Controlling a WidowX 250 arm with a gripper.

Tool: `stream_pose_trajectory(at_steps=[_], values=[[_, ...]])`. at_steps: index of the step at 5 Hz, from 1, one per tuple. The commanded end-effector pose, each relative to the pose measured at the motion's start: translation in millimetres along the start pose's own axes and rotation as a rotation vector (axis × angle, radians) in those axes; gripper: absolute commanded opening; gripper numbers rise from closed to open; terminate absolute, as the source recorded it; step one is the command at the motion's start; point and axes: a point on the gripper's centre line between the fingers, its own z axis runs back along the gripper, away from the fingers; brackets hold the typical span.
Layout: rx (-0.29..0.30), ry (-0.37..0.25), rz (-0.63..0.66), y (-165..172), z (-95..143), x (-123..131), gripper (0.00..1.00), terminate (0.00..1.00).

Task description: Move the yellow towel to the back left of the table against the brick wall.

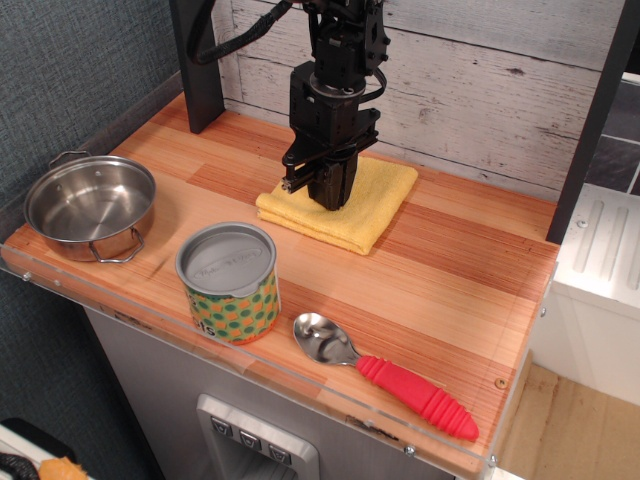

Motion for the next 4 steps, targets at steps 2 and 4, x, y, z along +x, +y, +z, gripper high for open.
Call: stream_pose_trajectory(at_steps=[2, 4], values=[[0.029, -0.062, 0.022, 27, 6, 43, 0.0, 0.0], [0.052, -0.109, 0.021, 38, 2, 68, 0.0, 0.0]])
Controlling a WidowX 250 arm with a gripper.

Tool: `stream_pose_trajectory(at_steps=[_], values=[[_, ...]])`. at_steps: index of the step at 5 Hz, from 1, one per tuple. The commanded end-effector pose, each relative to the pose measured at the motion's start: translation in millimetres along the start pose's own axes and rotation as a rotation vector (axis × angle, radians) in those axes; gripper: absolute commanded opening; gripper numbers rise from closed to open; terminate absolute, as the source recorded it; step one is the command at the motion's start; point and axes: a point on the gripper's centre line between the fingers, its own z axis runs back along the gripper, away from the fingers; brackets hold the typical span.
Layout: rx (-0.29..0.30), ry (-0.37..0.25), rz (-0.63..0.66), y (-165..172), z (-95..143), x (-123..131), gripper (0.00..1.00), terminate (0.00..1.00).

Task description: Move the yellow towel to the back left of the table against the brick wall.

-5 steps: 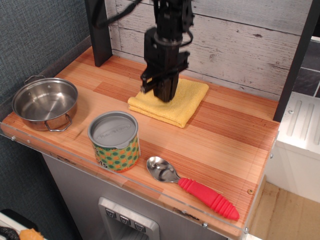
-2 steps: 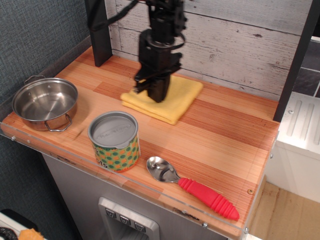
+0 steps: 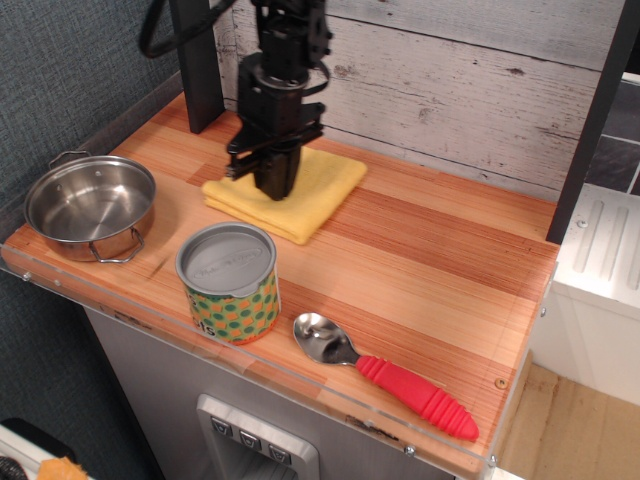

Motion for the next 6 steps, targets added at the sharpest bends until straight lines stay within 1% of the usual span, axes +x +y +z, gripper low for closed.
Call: stream_pose_trajectory(at_steps=[1, 2, 3, 4, 5, 6], values=[[-0.01, -0.072, 0.003, 9, 3, 26, 0.0, 0.0], [-0.001, -0.104, 0.003, 12, 3, 36, 0.0, 0.0], [0.011, -0.124, 0.013, 18, -1, 48, 0.0, 0.0], [0.01, -0.125, 0.035, 23, -2, 59, 0.0, 0.0], [-0.002, -0.135, 0.04, 25, 0, 64, 0.0, 0.0], [-0.036, -0.141, 0.046, 25, 8, 68, 0.0, 0.0]])
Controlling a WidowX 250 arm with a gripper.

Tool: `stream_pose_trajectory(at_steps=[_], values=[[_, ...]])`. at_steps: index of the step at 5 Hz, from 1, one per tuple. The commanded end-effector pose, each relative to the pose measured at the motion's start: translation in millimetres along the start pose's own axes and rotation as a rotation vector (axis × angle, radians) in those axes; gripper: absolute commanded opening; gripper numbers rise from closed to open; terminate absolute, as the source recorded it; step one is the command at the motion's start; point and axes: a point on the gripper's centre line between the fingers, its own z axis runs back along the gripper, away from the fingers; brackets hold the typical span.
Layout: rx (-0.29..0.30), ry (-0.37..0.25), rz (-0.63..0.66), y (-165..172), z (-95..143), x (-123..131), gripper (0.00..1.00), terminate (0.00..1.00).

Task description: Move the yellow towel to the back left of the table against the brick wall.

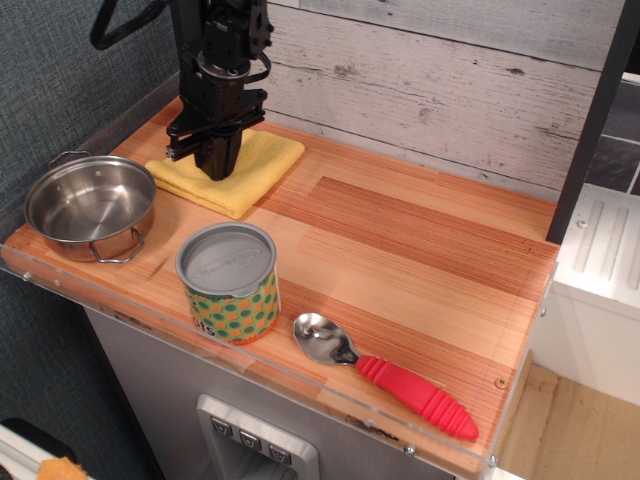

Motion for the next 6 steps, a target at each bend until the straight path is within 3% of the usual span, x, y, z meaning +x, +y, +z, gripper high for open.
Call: stream_pose_trajectory(at_steps=[1, 2, 4, 5, 6], values=[[-0.085, -0.063, 0.032, 9, 29, 16, 1.0, 0.0], [-0.121, -0.115, 0.033, 8, 40, 18, 1.0, 0.0], [-0.165, -0.143, 0.031, 8, 63, 19, 1.0, 0.0], [-0.172, -0.134, -0.006, 9, 76, 15, 1.0, 0.0], [-0.152, -0.084, -0.137, 13, 88, 10, 1.0, 0.0]])
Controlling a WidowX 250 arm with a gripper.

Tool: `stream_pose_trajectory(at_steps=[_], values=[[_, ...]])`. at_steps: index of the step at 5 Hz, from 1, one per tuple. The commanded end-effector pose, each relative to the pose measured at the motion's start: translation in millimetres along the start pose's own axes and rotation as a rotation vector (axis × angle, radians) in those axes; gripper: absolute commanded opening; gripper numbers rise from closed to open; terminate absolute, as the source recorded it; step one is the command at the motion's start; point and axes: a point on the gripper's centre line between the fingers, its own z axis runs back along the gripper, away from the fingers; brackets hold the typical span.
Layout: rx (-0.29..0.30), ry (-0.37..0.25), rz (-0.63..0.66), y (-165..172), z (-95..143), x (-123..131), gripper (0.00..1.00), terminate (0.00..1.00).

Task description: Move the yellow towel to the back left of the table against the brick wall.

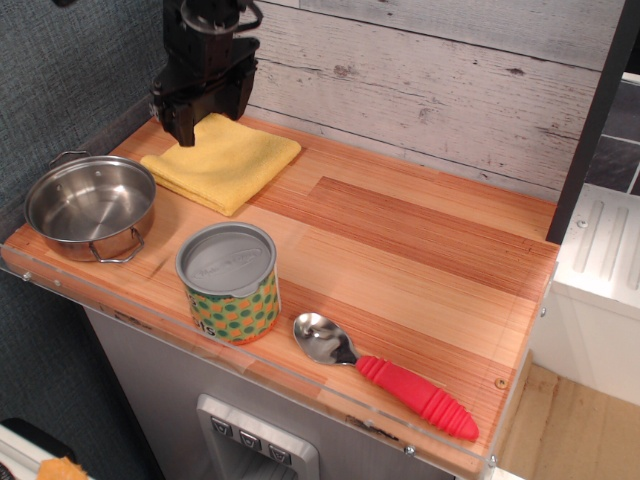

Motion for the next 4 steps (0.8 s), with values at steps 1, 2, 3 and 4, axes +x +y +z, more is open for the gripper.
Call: stream_pose_trajectory(at_steps=[1, 2, 3, 4], values=[[-0.059, 0.07, -0.293, 10, 49, -4, 1.0, 0.0], [-0.037, 0.102, -0.523, 11, 67, -14, 1.0, 0.0], [-0.057, 0.178, -0.64, 33, 77, -15, 1.0, 0.0], [-0.013, 0.27, -0.805, 50, 85, -8, 1.0, 0.0]])
